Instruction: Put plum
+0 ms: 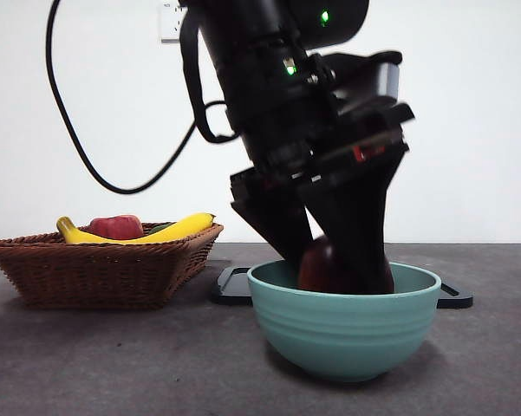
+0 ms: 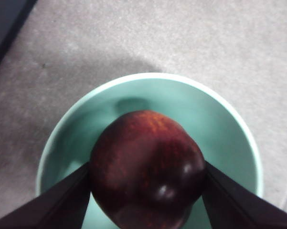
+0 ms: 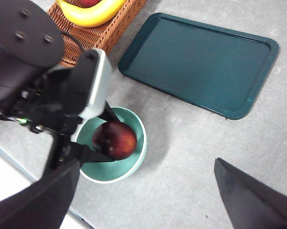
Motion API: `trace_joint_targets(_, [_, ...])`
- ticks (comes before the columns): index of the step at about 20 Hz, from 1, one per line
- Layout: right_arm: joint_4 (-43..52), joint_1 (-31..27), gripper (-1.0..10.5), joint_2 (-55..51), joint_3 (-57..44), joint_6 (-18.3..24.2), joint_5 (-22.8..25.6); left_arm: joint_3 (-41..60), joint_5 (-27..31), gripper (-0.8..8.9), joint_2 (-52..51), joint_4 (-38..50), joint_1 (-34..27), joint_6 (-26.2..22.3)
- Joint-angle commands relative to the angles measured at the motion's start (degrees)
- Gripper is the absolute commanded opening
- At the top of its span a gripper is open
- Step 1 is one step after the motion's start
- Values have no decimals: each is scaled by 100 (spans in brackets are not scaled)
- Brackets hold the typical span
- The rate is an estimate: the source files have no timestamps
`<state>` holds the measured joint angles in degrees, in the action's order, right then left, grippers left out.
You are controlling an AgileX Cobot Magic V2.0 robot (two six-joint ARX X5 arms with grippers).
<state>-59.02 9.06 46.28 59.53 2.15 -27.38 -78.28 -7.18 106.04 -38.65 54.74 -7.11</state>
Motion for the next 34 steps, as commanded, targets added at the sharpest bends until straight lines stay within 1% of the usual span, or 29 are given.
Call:
trace_joint_targets(1, [50,24,453,44,127,-24,-20,-116,20,270,258,57,92,-125])
trace_joint_targets(5, [52,24,453,44,127,-24,-20,-116,26,273,264,20,109,-122])
trace_joint_targets(8, [52,24,453,44,127,-24,-20,-116,26,288,264,-232,127,-138])
trace_joint_targets(11, [52,24,453,44,127,-24,-20,-116,26,380,264,-223,127,-138])
trace_joint_targets(17, [50,24,453,44,127,-24,-20,-275,26,382,240,-304,125,-74])
trace_joint_targets(23, [48,24,453,44,127,-24,-20,-1091,26,380,105,-986,13,-76])
trace_joint_targets(25, [46,24,453,42,127,-24,-20,-1270,26,381,-118,-1047,-133,-59])
trace_joint_targets(27, [46,24,453,42,127,-24,-20,-1355,26,381,-487,-966,-343,68])
trace_joint_targets(30, [46,24,453,44,127,-22,-20,-1353,24,381,-1241,-833,-800,203])
trace_joint_targets(34, [46,24,453,44,127,-22,-20,-1353,-20,380,-2275,-898,-1517,205])
